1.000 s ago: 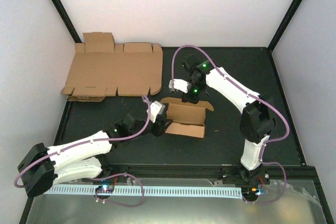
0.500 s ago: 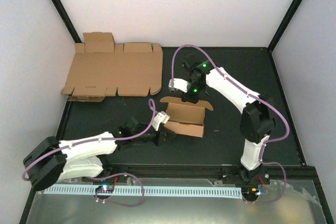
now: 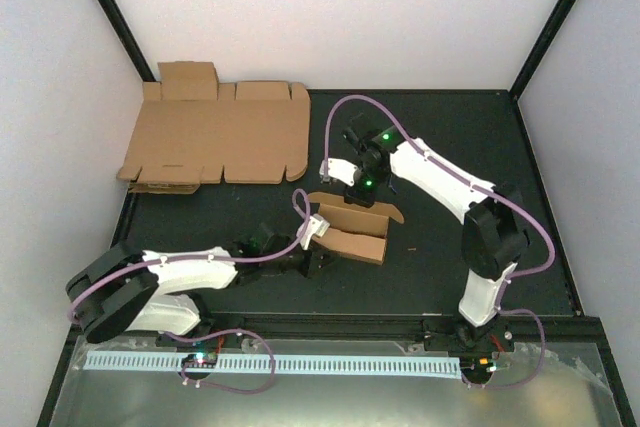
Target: Fold the paper box
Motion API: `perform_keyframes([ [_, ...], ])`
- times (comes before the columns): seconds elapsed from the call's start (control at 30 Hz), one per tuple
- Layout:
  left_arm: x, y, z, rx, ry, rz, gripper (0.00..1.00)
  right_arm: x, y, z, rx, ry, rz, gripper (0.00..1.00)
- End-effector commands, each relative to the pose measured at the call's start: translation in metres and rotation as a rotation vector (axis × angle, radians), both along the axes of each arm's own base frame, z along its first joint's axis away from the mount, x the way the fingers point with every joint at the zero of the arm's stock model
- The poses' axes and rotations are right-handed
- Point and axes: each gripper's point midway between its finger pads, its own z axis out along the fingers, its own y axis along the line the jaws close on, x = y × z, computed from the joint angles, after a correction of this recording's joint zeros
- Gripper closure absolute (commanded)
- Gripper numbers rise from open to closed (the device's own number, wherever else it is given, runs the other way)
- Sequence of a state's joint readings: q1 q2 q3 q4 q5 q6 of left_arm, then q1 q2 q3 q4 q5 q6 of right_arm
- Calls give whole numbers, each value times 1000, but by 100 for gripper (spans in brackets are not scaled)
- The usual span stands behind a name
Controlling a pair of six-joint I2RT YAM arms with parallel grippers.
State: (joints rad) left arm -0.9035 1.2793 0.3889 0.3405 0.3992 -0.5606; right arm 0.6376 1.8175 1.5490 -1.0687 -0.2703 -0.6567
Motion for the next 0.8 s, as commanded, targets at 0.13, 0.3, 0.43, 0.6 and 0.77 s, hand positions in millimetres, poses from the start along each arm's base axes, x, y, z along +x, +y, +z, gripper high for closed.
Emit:
perform_keyframes([
  [0.13,12,-4,0,-14,-28,31,88,-19,19,32,136,-37,-57,98],
  [0.3,16,-1,2,-9,-30,51,88,-42,21,30,150,10,-64,98],
  [0.43,20,1,4,-15,-40,64,87,-61,24,26,196,59,-70,98],
  [0.6,27,1,6,-18,-44,78,88,-82,26,19,224,122,-75,98],
  [0.77,31,5,7,-23,-46,92,87,-86,14,6,158,81,-91,98],
])
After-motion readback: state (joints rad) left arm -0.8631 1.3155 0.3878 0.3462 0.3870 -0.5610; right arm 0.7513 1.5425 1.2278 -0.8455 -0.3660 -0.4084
